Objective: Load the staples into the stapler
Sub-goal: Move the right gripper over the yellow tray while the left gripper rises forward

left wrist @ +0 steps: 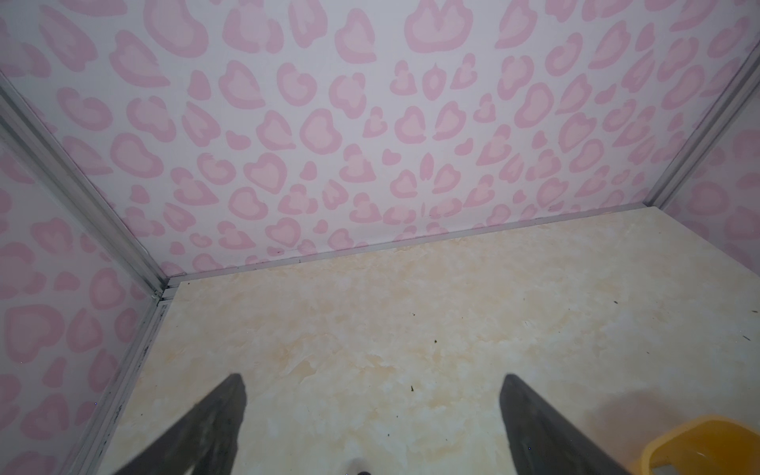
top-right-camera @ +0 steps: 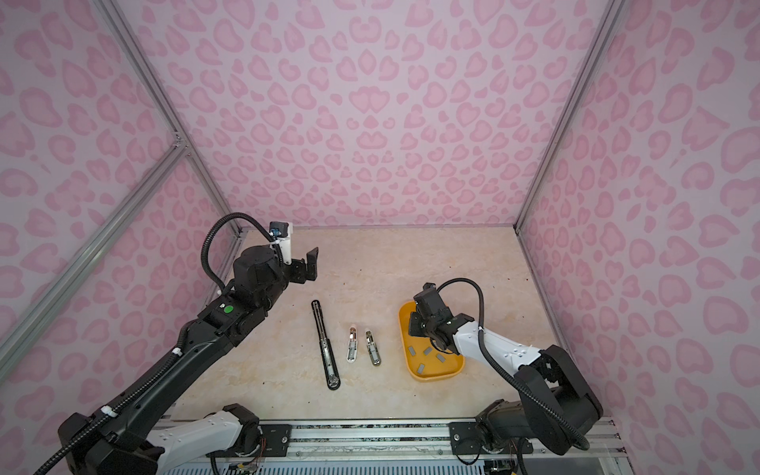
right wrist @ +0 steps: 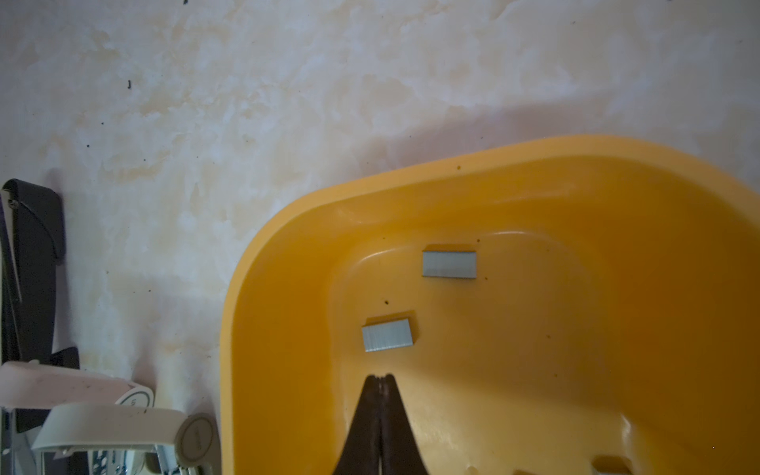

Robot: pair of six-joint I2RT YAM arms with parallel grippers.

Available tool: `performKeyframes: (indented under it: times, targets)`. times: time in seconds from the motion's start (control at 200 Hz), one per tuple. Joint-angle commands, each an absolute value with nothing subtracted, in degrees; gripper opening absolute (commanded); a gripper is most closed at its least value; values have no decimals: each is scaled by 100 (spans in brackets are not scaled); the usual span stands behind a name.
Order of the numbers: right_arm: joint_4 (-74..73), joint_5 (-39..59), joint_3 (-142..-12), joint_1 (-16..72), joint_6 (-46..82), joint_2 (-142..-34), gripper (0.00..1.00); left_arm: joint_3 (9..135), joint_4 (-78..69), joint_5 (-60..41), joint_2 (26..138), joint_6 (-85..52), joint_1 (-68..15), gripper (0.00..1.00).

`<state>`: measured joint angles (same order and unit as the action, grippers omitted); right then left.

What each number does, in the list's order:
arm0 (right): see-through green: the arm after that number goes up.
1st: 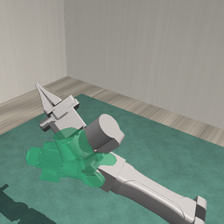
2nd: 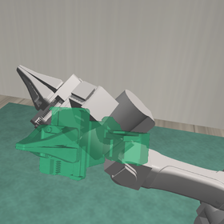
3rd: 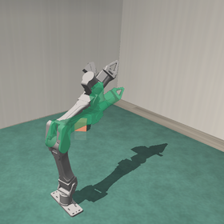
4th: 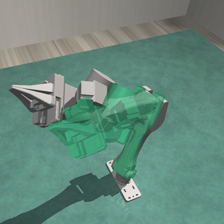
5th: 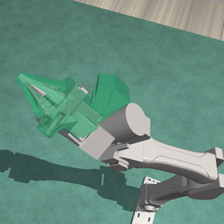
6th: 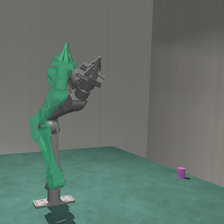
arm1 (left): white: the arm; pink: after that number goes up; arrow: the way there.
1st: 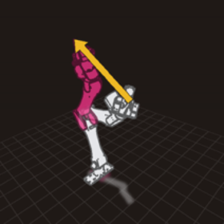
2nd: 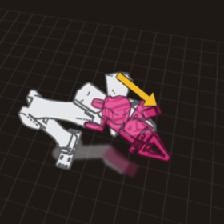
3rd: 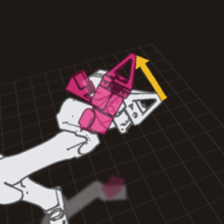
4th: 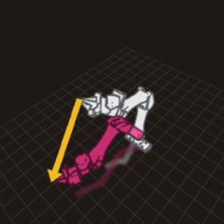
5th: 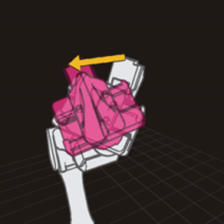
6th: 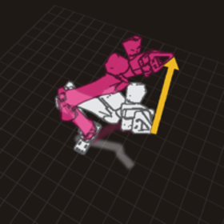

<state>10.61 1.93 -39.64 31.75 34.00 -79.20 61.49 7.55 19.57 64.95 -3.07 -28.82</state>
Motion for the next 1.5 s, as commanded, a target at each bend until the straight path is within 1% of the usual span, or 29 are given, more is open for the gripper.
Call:
performKeyframes:
  times: [0.0,0.315,0.55,0.775,1.005,1.23,1.32,1.445,1.495]
  targets:
    - [1002,150,-3938,3147,3480,-8010,6,6169,536,2106,6478,-393,-2874,97]
    - [975,360,-4050,3120,3526,-8688,2,5993,318,1899,6263,-554,-2874,97]
    - [966,309,-4102,3076,3518,-8883,2,5960,339,1937,6170,-558,-2873,97]
    - [1005,295,-4301,2974,3515,-9294,1,5817,240,1972,5964,-522,-2873,97]
    - [1056,154,-4450,2934,3482,-9485,1,5812,197,1986,6002,-479,-2874,97]
    - [1160,53,-4636,2935,3383,-9480,6,5791,130,2099,6023,-443,-2870,97]
    - [1163,0,-4632,2952,3324,-9358,12,5774,108,2135,6005,-431,-2873,97]
    - [1137,-27,-4675,3080,3220,-9275,25,5727,59,2196,5965,-412,-2872,97]
    - [1125,-2,-4697,3140,3199,-9311,28,5702,31,2188,5946,-410,-2873,97]
